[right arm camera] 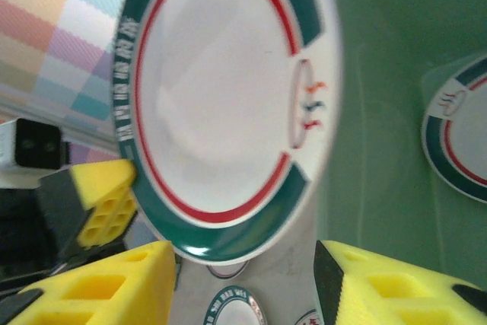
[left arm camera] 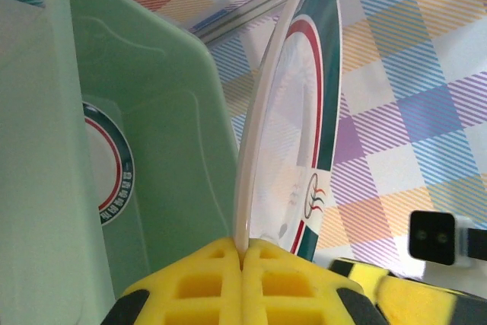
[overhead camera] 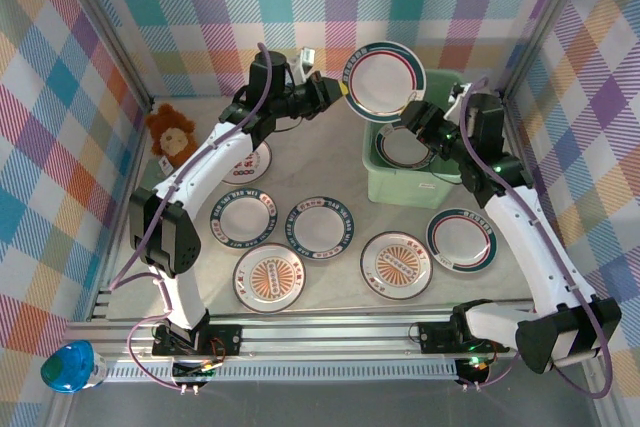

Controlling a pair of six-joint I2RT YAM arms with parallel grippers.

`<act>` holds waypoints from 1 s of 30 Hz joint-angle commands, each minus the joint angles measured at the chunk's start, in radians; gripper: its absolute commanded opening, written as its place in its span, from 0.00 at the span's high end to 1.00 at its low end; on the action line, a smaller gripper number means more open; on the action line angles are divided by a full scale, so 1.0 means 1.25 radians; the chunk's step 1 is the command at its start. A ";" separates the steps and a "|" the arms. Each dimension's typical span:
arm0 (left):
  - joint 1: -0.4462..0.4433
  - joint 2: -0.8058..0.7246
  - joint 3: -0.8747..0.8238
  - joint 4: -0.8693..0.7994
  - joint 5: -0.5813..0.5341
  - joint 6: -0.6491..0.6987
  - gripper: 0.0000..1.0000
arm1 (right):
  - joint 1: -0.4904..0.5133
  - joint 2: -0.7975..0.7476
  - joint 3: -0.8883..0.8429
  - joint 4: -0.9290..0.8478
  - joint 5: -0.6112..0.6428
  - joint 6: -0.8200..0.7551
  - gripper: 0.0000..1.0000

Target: Place the plates into the plastic bin on the countertop

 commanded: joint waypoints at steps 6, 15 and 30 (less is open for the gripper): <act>-0.019 -0.042 -0.016 0.077 0.028 -0.019 1.00 | 0.001 -0.034 -0.061 0.047 0.103 0.059 0.53; -0.032 -0.052 -0.022 0.059 0.042 -0.011 1.00 | 0.000 -0.051 -0.105 0.103 0.131 0.100 0.61; -0.047 -0.041 -0.012 0.046 0.072 -0.002 1.00 | 0.000 -0.045 -0.123 0.140 0.142 0.157 0.76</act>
